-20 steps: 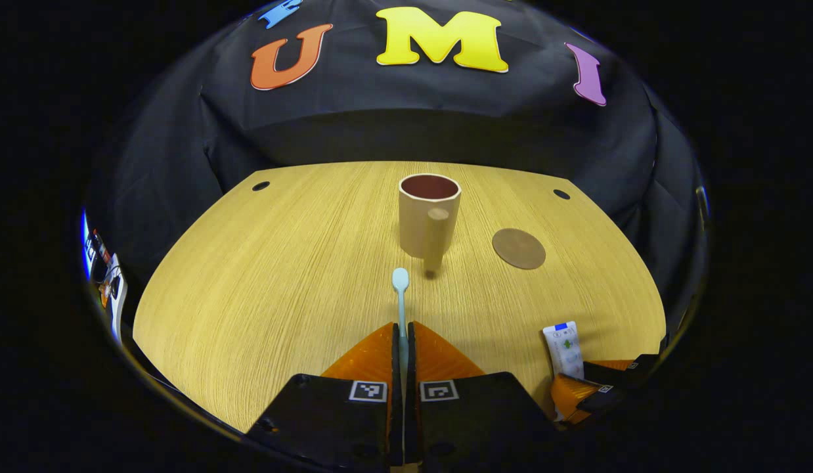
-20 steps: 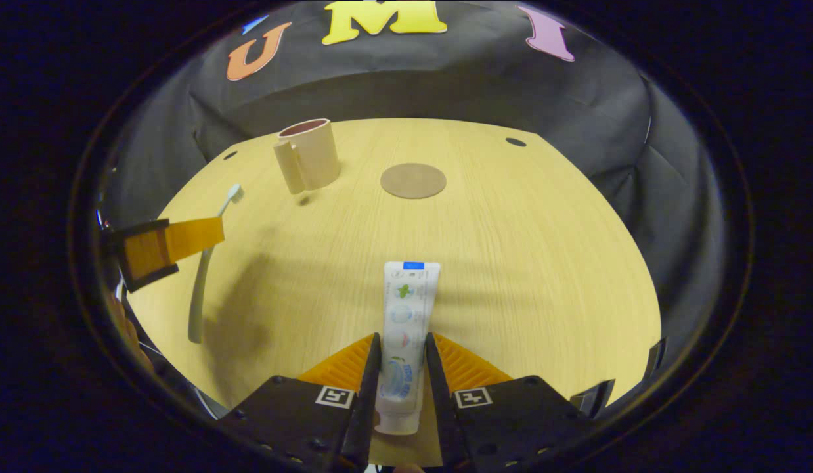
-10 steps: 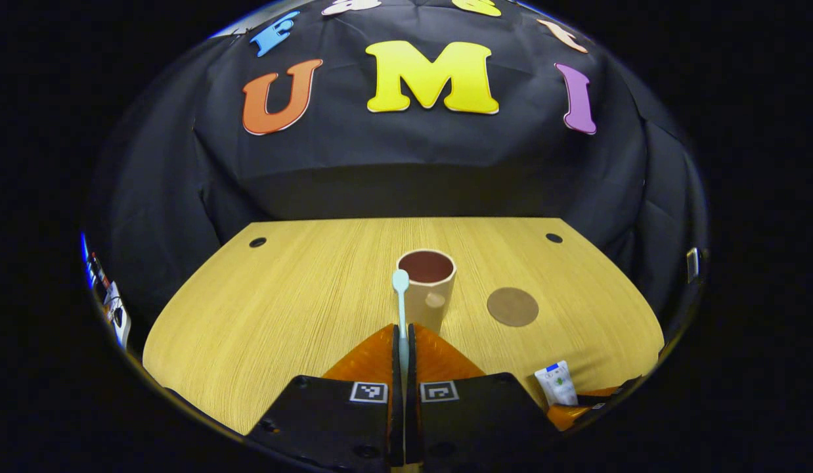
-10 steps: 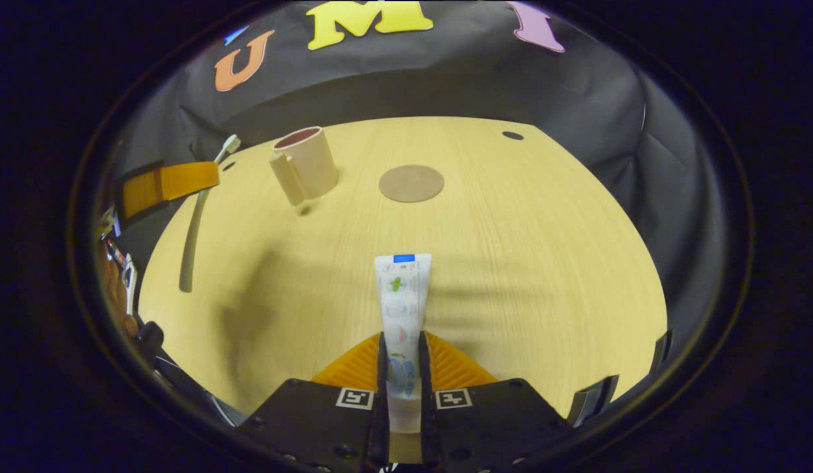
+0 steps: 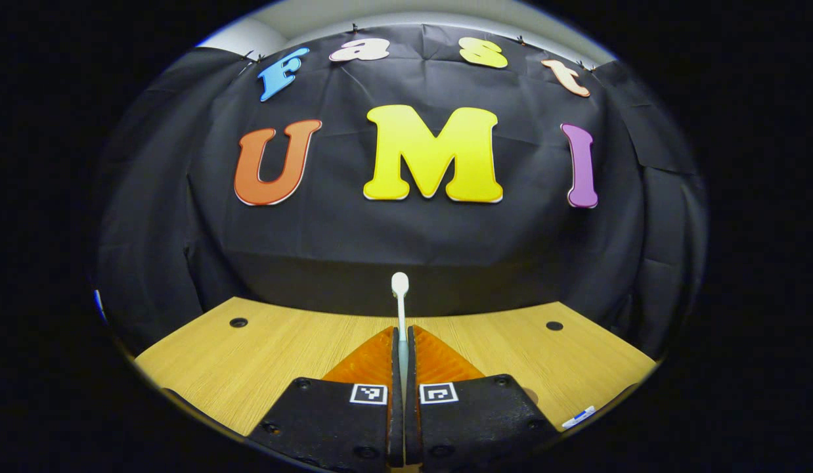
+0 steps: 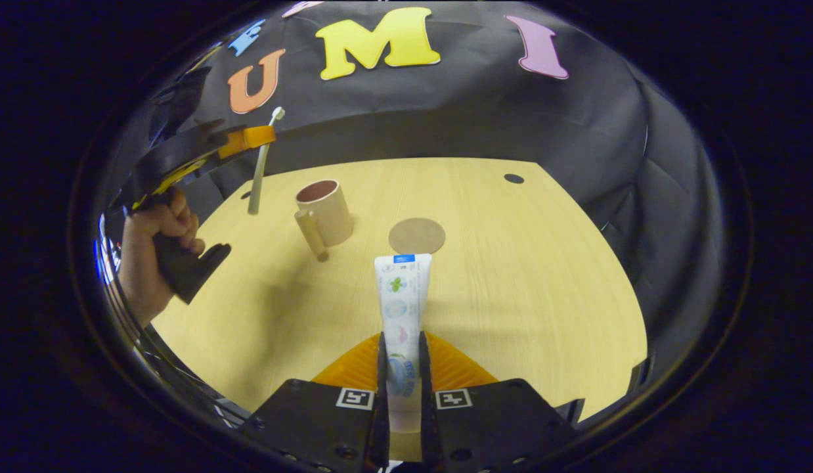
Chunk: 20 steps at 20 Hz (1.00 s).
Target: Put the toothbrush and toothpaste on the desktop into the cup, then pick up the cup and place it on the coaster on the desktop.
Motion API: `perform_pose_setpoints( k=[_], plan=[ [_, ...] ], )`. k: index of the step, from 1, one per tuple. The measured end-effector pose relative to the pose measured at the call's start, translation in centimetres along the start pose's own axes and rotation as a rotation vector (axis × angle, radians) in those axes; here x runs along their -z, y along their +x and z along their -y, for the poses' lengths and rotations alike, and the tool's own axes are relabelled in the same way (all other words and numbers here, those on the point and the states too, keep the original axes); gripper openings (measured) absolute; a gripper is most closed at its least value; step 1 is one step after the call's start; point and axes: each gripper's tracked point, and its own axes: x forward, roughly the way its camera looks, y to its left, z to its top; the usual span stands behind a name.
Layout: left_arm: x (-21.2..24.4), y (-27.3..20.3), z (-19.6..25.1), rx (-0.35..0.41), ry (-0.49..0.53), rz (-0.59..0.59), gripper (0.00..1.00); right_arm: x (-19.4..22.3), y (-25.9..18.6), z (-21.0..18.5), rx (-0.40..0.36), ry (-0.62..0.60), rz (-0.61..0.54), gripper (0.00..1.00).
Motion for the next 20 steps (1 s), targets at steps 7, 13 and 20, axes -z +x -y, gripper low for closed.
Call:
perform_pose_setpoints(
  k=[7,13,20],
  plan=[
    [-2.4,4.1,0.9,0.053,-0.021,0.156,0.04,0.9,0.8,-0.1,-0.004,0.005,-0.044,0.16],
    [-0.2,5.7,1.6,0.072,-0.04,0.115,0.05,1.0,1.9,-0.2,-0.004,0.019,-0.059,0.19],
    [1.4,5.8,0.9,0.065,-0.059,0.075,0.09,0.7,2.6,0.2,0.018,0.034,-0.059,0.19]
  ],
)
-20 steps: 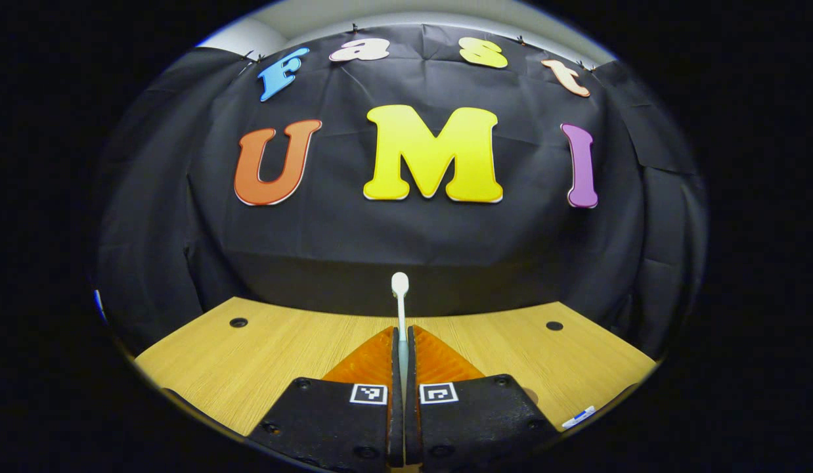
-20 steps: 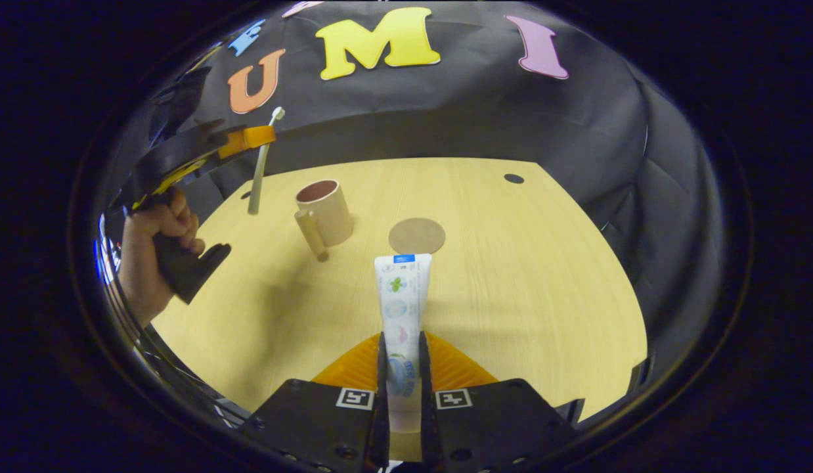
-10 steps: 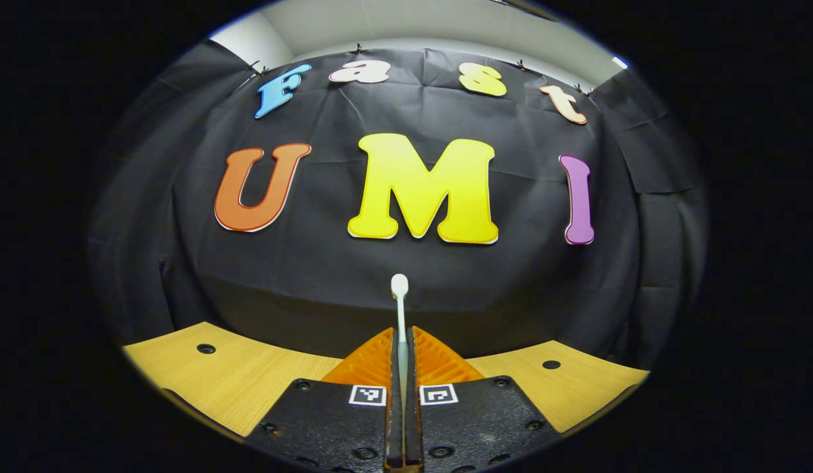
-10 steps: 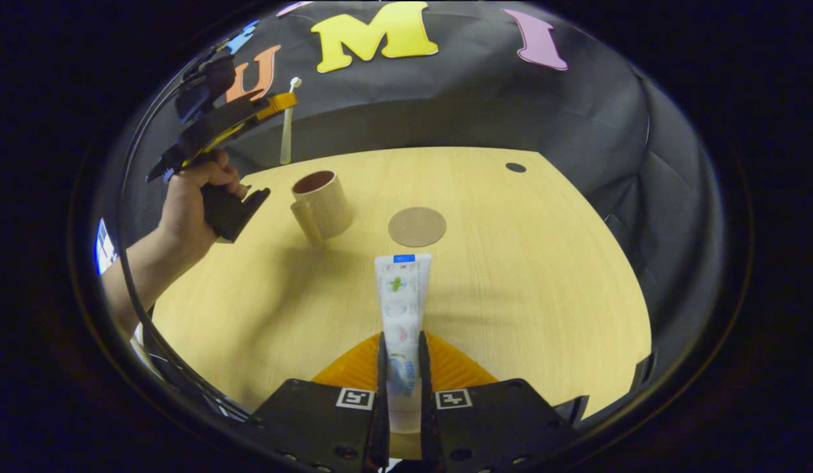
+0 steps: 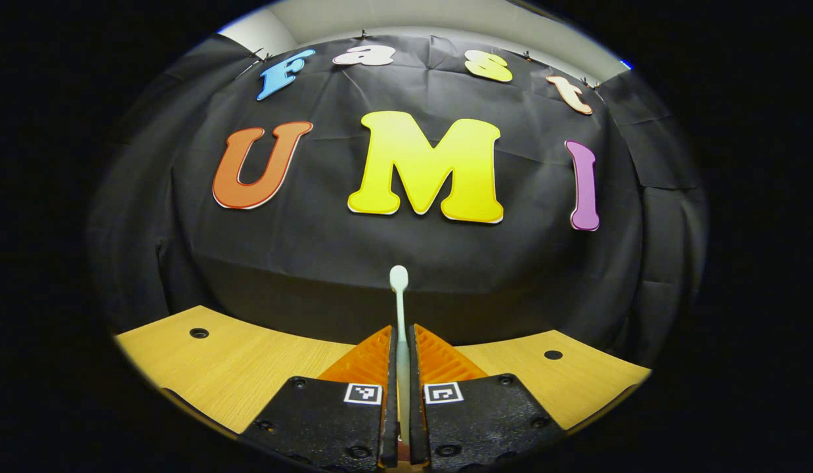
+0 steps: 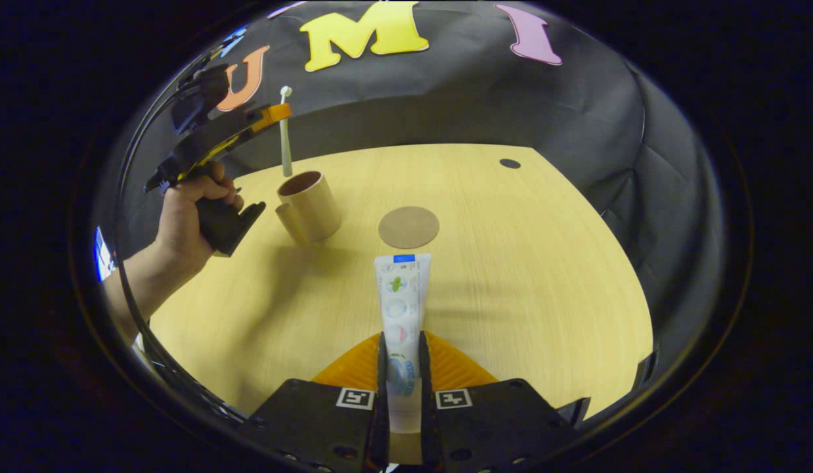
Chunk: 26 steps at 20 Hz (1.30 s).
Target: Put the toothbrush and toothpaste on the desktop into the cup, then pick up the cup and place it on the coaster on the desktop.
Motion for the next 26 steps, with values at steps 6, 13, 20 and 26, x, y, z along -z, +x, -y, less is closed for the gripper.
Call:
perform_pose_setpoints(
  k=[6,13,20,26],
  plan=[
    [0.9,-0.6,-0.3,0.014,0.009,-0.029,0.1,0.3,0.1,-0.8,-0.009,-0.01,-0.001,0.19],
    [2.8,-2.3,0.1,0.02,0.03,-0.086,0.77,0.1,-0.3,-1.6,-0.024,-0.021,0.024,0.19],
    [1.3,-4.5,-0.9,0.006,0.024,-0.069,1.0,-3.1,-0.5,-3.1,-0.065,-0.042,0.113,0.19],
    [0.1,-7.1,-4.9,-0.081,0.036,-0.076,1.0,-10.6,1.0,-6.7,-0.147,-0.076,0.257,0.19]
  ],
)
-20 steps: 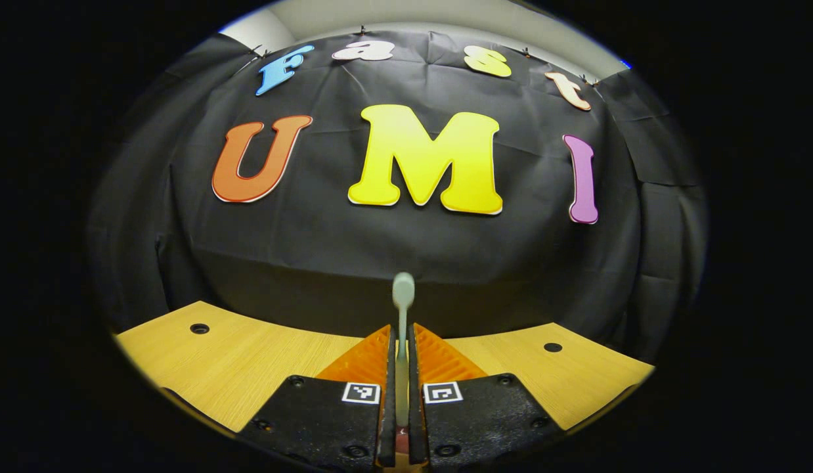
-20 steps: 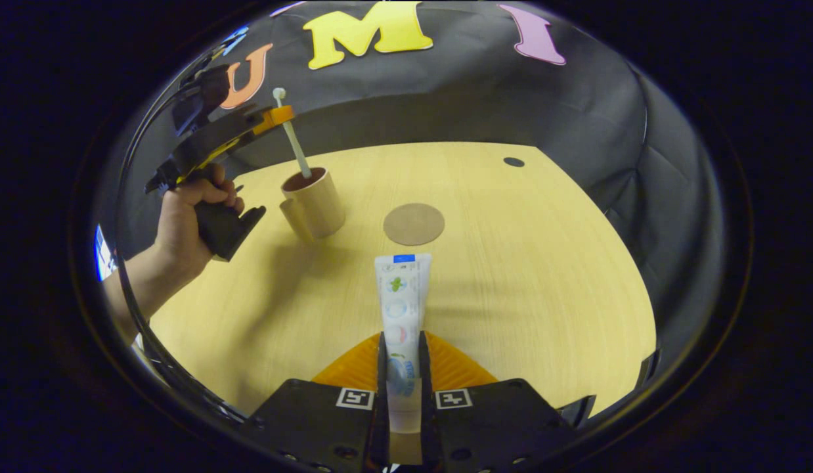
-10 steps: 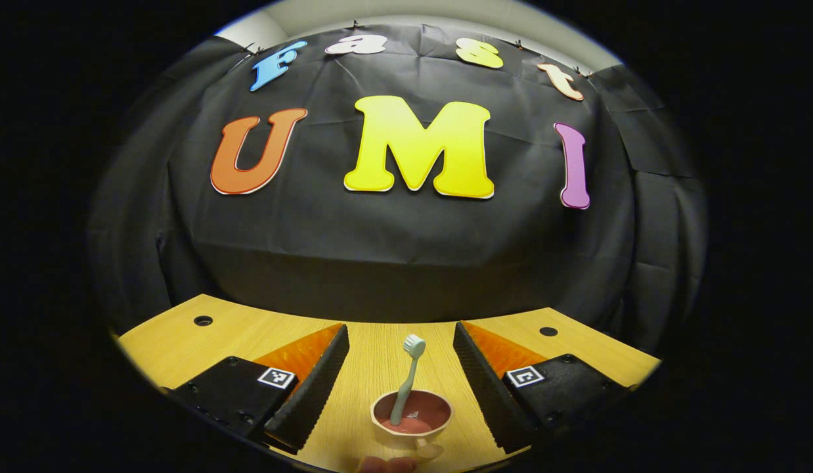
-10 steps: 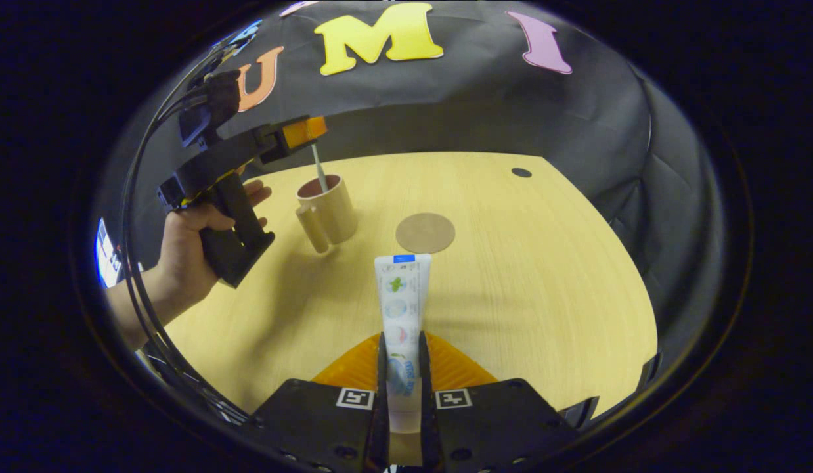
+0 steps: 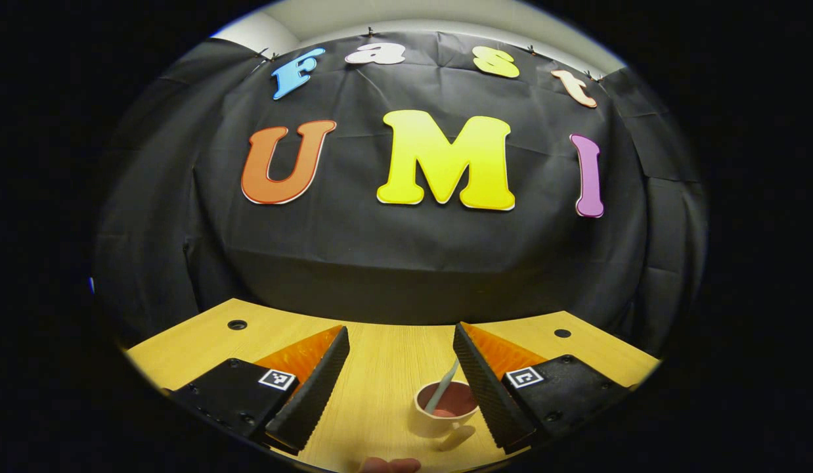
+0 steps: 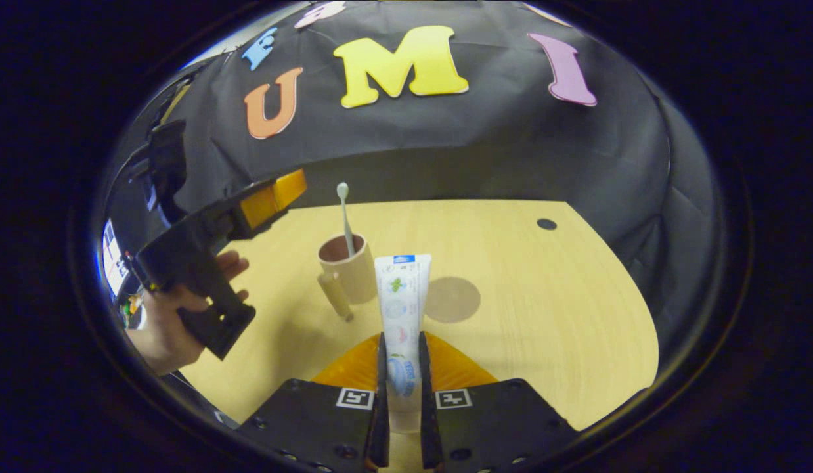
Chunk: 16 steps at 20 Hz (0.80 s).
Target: Put the toothbrush and toothpaste on the desktop into the cup, then pick up the cup and place it on the coaster on the desktop.
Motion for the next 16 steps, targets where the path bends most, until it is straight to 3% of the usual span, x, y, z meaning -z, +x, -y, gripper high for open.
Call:
perform_pose_setpoints(
  k=[8,13,16],
  plan=[
    [-2.2,-2.2,-5.5,-0.089,0.011,-0.006,0.99,-9.2,7.2,-7.3,-0.142,-0.033,0.205,0.19],
    [-2.8,-3.2,-7.9,-0.131,0.023,-0.009,0.99,-10.8,9.9,-10.1,-0.186,-0.073,0.263,0.17],
    [-2.8,-3.4,-8.7,-0.143,0.033,-0.014,0.99,-10.6,11.0,-10.3,-0.181,-0.08,0.258,0.22]
  ],
)
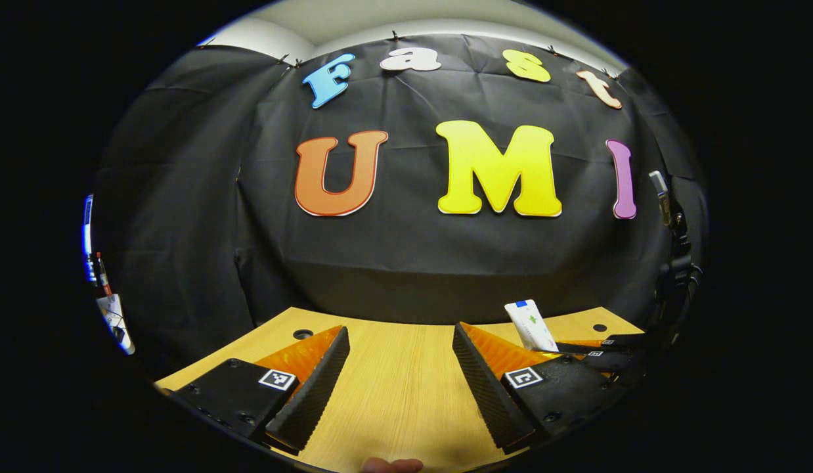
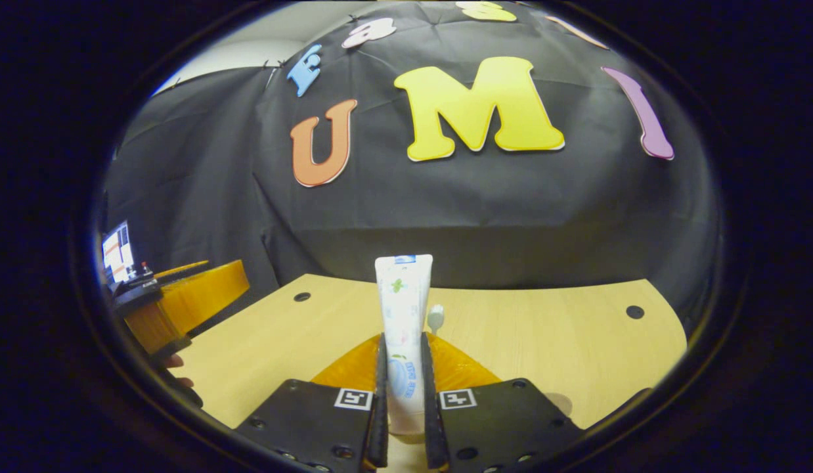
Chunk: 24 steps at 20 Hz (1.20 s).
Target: Put the toothbrush and toothpaste on the desktop into the cup, then pick up the cup and place it on the coaster on the desktop.
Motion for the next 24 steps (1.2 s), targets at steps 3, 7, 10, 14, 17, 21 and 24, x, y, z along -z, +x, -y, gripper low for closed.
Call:
perform_pose_setpoints(
  k=[3,7,10,14,17,21,24],
  plan=[
    [0.3,0.0,-0.2,0.0,-0.002,-0.008,0.99,0.2,0.4,0.5,0.01,-0.006,-0.002,0.24],
    [0.7,0.1,-0.1,-0.001,-0.011,-0.022,0.99,0.2,0.6,0.6,0.016,-0.012,0.001,0.27],
    [0.7,0.2,-0.1,0.002,-0.011,-0.026,0.99,-0.2,0.6,0.5,0.014,-0.016,0.006,0.26],
    [0.5,0.3,0.0,0.001,-0.018,-0.027,0.99,-1.9,0.7,0.0,0.003,-0.019,0.04,0.26],
    [0.6,0.4,0.1,0.003,-0.019,-0.028,0.99,-0.9,1.2,-0.1,-0.013,-0.024,0.013,0.28],
    [0.9,0.6,0.2,0.008,-0.018,-0.037,0.99,-0.4,0.4,0.3,-0.01,-0.029,0.015,0.43],
    [1.1,0.5,0.8,0.021,-0.029,-0.043,0.99,0.4,-0.6,0.7,0.0,-0.013,-0.01,0.45]
  ],
)
